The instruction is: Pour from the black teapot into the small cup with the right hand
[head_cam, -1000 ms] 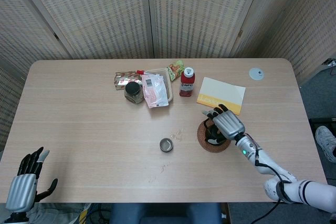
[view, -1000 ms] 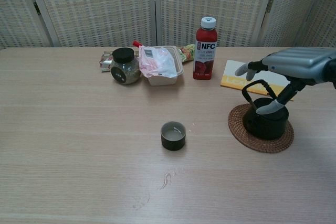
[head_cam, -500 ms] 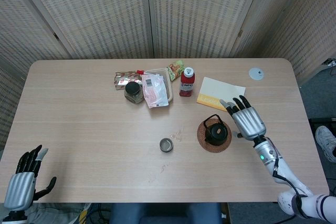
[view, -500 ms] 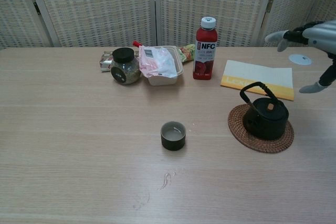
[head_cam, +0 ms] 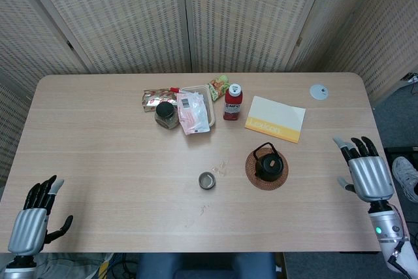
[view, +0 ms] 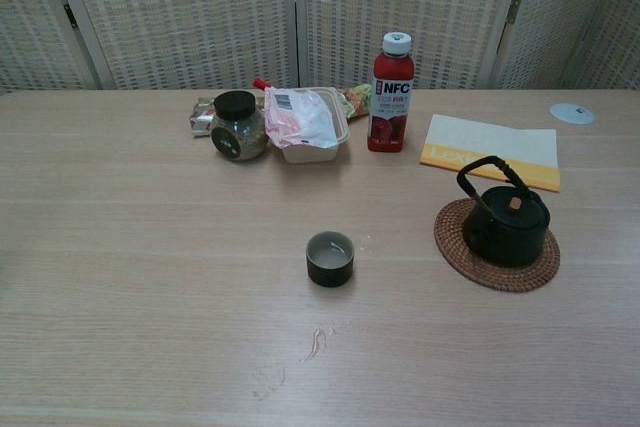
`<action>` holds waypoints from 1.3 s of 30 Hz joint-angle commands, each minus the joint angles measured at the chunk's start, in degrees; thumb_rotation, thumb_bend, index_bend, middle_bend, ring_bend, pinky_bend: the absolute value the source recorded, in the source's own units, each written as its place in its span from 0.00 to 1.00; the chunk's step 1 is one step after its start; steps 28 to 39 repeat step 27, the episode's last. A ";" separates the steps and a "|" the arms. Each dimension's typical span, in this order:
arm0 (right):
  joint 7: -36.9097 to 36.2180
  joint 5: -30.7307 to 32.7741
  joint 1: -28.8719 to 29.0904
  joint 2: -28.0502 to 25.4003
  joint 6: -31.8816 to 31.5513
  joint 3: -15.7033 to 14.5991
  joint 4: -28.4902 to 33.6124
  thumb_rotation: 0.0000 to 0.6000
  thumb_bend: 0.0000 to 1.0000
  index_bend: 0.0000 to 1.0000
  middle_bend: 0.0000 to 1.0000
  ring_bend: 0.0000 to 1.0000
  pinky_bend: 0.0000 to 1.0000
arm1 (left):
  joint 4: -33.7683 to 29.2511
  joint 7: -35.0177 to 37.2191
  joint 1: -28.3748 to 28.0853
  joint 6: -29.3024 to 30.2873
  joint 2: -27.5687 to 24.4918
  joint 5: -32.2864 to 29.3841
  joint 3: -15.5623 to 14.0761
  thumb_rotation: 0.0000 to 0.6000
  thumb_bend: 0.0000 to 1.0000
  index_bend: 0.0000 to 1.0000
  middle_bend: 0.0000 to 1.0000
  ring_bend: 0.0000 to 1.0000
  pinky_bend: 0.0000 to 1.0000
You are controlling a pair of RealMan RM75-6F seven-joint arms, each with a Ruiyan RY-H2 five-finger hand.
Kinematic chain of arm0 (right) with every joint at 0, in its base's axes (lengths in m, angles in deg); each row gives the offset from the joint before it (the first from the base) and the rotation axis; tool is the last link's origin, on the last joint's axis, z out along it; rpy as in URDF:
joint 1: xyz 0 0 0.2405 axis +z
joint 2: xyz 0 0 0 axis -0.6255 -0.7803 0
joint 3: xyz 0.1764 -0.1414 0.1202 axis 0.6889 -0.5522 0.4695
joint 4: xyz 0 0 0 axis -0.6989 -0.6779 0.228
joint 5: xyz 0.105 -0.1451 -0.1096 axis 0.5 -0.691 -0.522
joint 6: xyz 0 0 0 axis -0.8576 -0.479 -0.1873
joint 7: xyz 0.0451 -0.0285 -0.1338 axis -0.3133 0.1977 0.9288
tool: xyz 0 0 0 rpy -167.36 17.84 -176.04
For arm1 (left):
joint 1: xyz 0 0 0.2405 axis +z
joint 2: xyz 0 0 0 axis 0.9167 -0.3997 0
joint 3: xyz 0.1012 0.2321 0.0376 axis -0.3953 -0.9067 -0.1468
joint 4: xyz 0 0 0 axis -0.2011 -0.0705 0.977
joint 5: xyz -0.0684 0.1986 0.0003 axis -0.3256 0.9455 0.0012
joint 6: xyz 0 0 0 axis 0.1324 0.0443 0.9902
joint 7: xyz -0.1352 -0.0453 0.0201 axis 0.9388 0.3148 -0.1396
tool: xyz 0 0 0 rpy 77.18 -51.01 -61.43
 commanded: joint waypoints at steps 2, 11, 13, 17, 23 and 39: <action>-2.88 -1.84 -4.46 -0.45 -4.52 -1.04 -0.74 1.00 0.02 0.17 0.29 0.17 0.14 | -0.14 -0.27 -0.35 -0.20 0.15 -0.05 0.24 1.00 0.33 0.00 0.00 0.00 0.00; -11.19 -5.19 -9.30 1.18 -8.27 -1.30 -2.98 1.00 0.01 0.17 0.29 0.17 0.14 | -0.92 -1.31 -1.37 -1.09 0.29 -0.12 0.56 1.00 0.33 0.00 0.00 0.00 0.00; -15.29 -6.03 -9.70 1.59 -8.02 -1.23 -3.01 1.00 0.00 0.17 0.27 0.16 0.14 | -1.05 -1.45 -1.49 -1.16 0.33 -0.19 0.59 1.00 0.33 0.00 0.00 0.00 0.00; -18.01 -6.86 -10.09 1.80 -7.11 -1.10 -3.79 1.00 0.00 0.17 0.27 0.16 0.14 | -1.24 -1.76 -1.68 -1.46 0.34 -0.38 0.52 1.00 0.32 0.00 0.00 0.00 0.00; -22.51 -7.64 -10.91 1.76 -6.27 -0.84 -3.30 1.00 0.00 0.17 0.26 0.15 0.13 | -1.38 -1.93 -1.93 -1.52 0.48 -0.48 0.59 1.00 0.33 0.00 0.00 0.00 0.00; -23.64 -7.19 -11.76 1.91 -5.56 -0.75 -3.84 1.00 0.00 0.17 0.26 0.14 0.13 | -1.03 -1.79 -2.17 -1.47 0.82 -0.29 0.65 1.00 0.33 0.00 0.00 0.00 0.00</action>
